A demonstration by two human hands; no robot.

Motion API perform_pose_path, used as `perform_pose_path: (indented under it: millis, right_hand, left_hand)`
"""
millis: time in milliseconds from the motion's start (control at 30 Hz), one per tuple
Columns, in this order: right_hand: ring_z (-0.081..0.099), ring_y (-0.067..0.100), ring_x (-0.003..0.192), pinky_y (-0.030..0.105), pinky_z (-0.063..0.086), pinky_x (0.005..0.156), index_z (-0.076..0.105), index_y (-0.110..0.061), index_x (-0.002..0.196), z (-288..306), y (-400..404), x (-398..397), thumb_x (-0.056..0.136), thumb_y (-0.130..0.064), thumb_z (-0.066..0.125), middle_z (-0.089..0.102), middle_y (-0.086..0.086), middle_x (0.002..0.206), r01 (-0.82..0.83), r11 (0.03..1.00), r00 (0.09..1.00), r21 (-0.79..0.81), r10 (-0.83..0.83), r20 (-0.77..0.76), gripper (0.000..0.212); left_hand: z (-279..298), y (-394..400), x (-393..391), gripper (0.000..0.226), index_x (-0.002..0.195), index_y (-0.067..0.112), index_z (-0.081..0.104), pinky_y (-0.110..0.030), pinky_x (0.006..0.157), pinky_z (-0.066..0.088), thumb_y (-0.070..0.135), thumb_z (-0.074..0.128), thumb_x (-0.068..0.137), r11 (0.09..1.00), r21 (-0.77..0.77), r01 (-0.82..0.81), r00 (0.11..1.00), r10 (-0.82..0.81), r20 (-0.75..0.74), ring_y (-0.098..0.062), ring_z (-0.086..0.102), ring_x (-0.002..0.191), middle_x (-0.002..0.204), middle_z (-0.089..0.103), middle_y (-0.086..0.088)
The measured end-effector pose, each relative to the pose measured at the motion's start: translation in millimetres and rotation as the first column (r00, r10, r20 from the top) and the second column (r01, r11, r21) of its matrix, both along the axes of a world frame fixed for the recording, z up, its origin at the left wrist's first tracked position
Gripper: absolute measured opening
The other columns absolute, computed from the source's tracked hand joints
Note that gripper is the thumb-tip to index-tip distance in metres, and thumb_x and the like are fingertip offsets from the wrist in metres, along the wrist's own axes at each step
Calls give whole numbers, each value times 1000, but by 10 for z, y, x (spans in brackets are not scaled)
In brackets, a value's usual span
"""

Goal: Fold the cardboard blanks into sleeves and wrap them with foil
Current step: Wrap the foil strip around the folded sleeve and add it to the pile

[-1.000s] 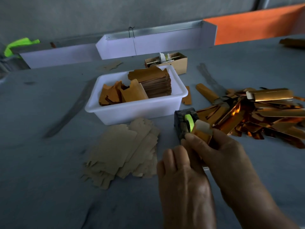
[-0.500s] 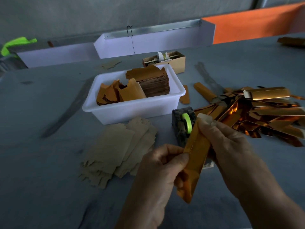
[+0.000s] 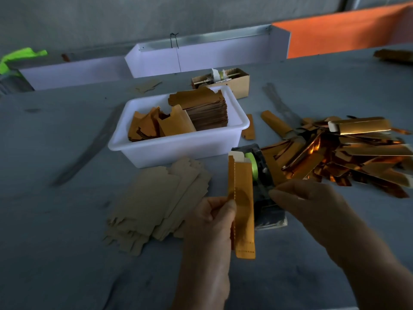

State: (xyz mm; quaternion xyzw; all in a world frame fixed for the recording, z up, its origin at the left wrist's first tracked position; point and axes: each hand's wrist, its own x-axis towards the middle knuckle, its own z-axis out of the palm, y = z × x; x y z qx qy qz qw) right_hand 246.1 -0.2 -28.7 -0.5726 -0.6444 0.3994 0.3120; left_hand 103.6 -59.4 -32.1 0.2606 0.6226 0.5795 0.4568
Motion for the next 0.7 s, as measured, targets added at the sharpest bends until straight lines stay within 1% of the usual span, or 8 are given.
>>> perform_pose_path:
  millis: [133,333,400,500,533,567,633,700]
  right_hand:
    - [57,9,72,29,47,65,59,-32,70,-16,-4,-106,84,-31,61,61,-6,75,-6,1000,1000,-18,6,20,14]
    - [59,13,75,33,50,67,64,-22,75,-68,1,-170,84,-23,63,62,-2,78,60,998,998,-14,-60,-25,9]
    - [58,8,76,26,48,63,66,-19,75,-83,-22,-204,83,-19,65,60,-9,82,93,994,994,55,-90,-56,9]
    - [59,-6,76,8,44,53,68,-12,81,-67,-69,-219,85,-15,61,58,-16,97,139,990,930,-15,-136,-341,8]
    - [57,-14,73,5,43,52,67,-11,82,-64,-86,-204,86,-15,59,57,-18,98,131,990,909,-44,-138,-392,10]
    - [53,-20,71,7,42,52,67,-12,81,-76,-103,-168,86,-17,58,55,-22,99,124,992,924,-31,-127,-362,11]
    - [49,-23,74,13,36,58,65,-17,75,-101,-138,-100,84,-21,61,48,-28,99,114,993,972,41,-103,-211,11]
    - [50,-15,80,13,34,64,63,-18,70,-118,-192,-78,82,-22,63,47,-22,103,115,987,991,116,-105,-83,13]
  left_hand:
    - [-19,13,122,14,77,13,67,-14,39,38,14,61,90,1000,-21,18,995,-15,102,-6,51,47,59,60,-1]
    - [-40,39,159,13,82,9,66,-13,41,39,15,59,91,999,31,-17,998,14,67,-3,49,46,60,58,-1]
    - [-42,47,166,13,80,9,66,-13,40,39,14,59,90,998,45,-34,998,31,61,-2,49,46,60,58,-1]
    - [-50,56,184,14,77,13,66,-15,41,38,14,60,90,998,43,-36,998,33,57,-6,49,50,64,58,-4]
    - [-55,56,184,14,78,13,66,-16,41,38,14,60,90,999,40,-34,998,32,57,-8,49,51,66,58,-5]
    - [-59,54,179,13,78,13,66,-16,41,38,15,60,90,999,38,-30,998,28,55,-8,49,51,67,58,-6]
    - [-63,48,167,13,80,14,67,-15,41,39,16,60,90,999,38,-11,999,9,45,-9,50,52,68,60,-6]
    - [-66,42,168,12,81,15,67,-14,42,40,18,60,90,999,40,-3,1000,2,28,-9,52,53,70,62,-6]
